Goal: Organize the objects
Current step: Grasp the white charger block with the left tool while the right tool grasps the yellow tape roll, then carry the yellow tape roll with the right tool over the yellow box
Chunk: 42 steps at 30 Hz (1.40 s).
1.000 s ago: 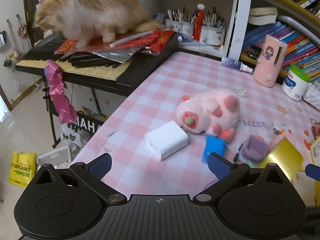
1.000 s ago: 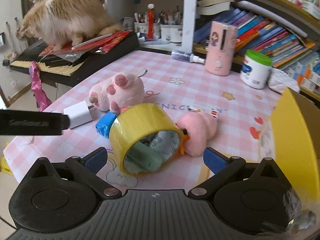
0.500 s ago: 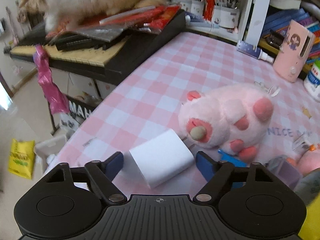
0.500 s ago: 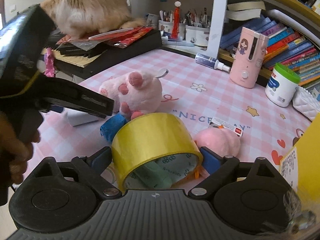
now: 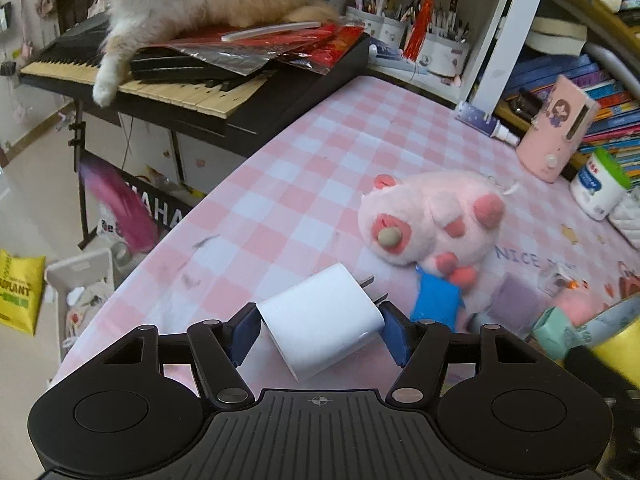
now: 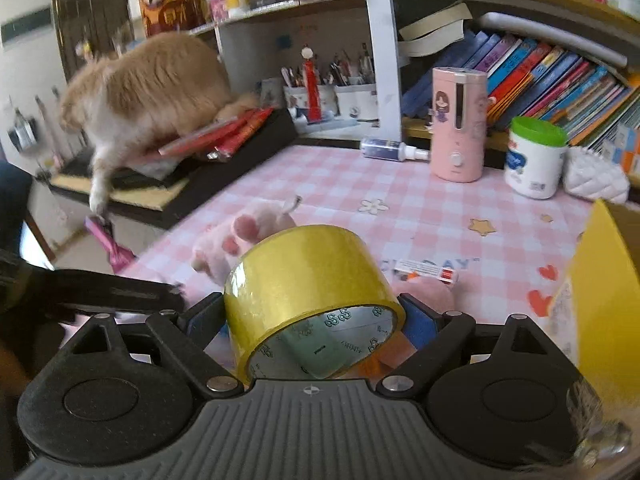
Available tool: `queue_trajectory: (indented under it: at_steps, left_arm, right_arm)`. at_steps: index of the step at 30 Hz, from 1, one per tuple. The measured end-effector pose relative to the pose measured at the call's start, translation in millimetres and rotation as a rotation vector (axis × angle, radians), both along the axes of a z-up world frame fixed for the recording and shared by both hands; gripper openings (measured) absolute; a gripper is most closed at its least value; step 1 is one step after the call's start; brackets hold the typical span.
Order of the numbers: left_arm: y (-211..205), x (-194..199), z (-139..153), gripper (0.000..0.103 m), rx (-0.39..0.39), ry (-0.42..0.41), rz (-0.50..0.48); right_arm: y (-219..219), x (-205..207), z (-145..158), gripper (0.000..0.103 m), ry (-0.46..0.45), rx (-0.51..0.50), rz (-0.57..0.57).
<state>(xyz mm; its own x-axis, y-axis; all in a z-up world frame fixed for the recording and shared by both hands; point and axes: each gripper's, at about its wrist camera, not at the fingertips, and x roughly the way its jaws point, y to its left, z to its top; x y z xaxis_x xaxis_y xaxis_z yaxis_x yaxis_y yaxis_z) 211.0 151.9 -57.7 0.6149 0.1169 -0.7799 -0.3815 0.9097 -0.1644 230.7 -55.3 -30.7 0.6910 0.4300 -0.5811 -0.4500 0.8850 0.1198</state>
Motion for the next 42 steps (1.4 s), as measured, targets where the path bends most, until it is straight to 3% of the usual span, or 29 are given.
queue_trajectory:
  at_steps: [5, 9, 12, 16, 18, 21, 23, 25, 27, 29, 31, 34, 36, 38, 40, 42]
  left_arm:
    - [-2.3, -19.1, 3.4, 0.064, -0.009, -0.016, -0.019]
    - [-4.3, -36.1, 7.6, 0.064, -0.023, -0.036, -0.032]
    - [-7.3, -50.0, 14.8, 0.064, -0.028, -0.061, -0.043]
    - [-7.7, -67.2, 26.5, 0.064, -0.023, -0.094, -0.048]
    - [-6.9, -74.5, 31.0, 0.064, -0.019, -0.104, -0.044]
    - [-5.9, -84.4, 35.1, 0.064, -0.020, -0.113, -0.034]
    - [-5.4, -90.1, 36.8, 0.064, -0.020, -0.118, -0.029]
    - [-4.9, -93.8, 37.1, 0.064, -0.024, -0.116, -0.023]
    - [-4.9, -96.2, 37.6, 0.064, -0.025, -0.117, -0.020]
    - [-5.7, -99.2, 38.8, 0.064, -0.028, -0.125, -0.020]
    - [-7.4, -101.4, 40.0, 0.064, -0.028, -0.128, -0.021]
    - [-11.8, -104.1, 43.3, 0.064, -0.019, -0.134, -0.031]
    - [-15.1, -105.9, 46.3, 0.064, -0.013, -0.144, -0.043]
    - [-17.8, -108.5, 48.3, 0.064, -0.017, -0.152, -0.052]
    - [-21.1, -111.9, 49.7, 0.064, -0.020, -0.158, -0.066]
    - [-24.9, -115.4, 50.2, 0.064, -0.019, -0.160, -0.078]
  right_arm:
    - [2.6, -14.4, -5.7, 0.090, 0.052, -0.073, -0.006]
    - [9.1, -30.1, -11.2, 0.090, 0.069, -0.191, -0.011]
    - [3.6, -41.7, -7.5, 0.090, 0.053, -0.158, -0.032]
    - [-3.7, -46.3, 14.9, 0.090, -0.068, -0.018, -0.067]
    - [-1.4, -40.4, 20.4, 0.090, -0.090, -0.031, -0.072]
    - [3.6, -23.4, 9.9, 0.090, 0.021, -0.094, -0.070]
    - [-4.7, -19.5, 4.6, 0.090, 0.087, -0.022, -0.122]
    - [-9.5, -22.9, 5.0, 0.090, 0.088, 0.041, -0.119]
    - [-1.8, -23.5, 3.2, 0.090, 0.099, -0.040, -0.095]
    - [7.5, -21.9, -6.0, 0.090, 0.166, -0.160, -0.089]
    - [7.3, -22.8, -15.1, 0.090, 0.225, -0.189, -0.075]
    - [1.8, -27.7, -10.1, 0.090, 0.206, -0.144, -0.090]
    - [-4.1, -35.3, 8.0, 0.090, 0.103, -0.081, -0.090]
    - [-0.8, -43.0, 18.9, 0.090, 0.028, -0.148, -0.079]
    - [-2.1, -45.4, 13.0, 0.090, 0.074, -0.202, -0.073]
    - [-12.8, -46.2, 3.0, 0.090, 0.145, -0.172, -0.104]
